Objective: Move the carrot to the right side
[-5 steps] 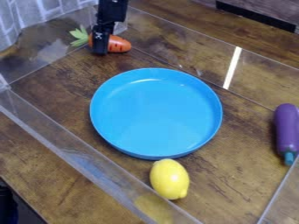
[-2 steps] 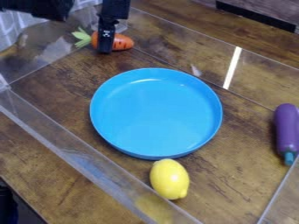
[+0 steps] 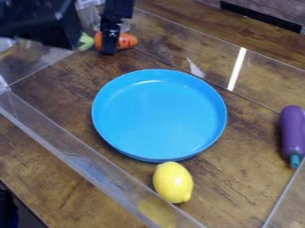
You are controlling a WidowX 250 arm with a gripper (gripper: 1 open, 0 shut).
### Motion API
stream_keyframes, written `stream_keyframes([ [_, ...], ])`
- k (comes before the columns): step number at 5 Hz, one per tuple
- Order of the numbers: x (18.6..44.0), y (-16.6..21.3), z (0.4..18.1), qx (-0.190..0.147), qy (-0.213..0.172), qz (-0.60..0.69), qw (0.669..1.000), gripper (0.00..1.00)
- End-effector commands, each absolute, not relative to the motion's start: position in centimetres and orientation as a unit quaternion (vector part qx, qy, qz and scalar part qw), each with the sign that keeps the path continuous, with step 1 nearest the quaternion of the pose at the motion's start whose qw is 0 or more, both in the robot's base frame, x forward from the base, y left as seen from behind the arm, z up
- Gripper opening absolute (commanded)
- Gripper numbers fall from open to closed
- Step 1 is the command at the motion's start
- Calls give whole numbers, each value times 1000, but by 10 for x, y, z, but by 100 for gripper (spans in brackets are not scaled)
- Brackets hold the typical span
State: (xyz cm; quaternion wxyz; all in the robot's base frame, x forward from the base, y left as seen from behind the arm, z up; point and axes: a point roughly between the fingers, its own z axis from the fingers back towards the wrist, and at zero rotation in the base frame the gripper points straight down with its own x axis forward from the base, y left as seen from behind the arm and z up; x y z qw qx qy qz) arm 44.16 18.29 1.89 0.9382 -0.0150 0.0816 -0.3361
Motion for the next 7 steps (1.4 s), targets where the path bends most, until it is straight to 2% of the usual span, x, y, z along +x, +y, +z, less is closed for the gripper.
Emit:
stream_keyframes([
  [1, 446, 172, 5, -24, 92, -324, 941, 0],
  [3, 447, 173, 5, -29, 94, -298, 949, 0],
  [4, 447, 176, 4, -28, 96, -301, 948, 100],
  [7, 446, 189, 4, -28, 103, -308, 945, 100],
])
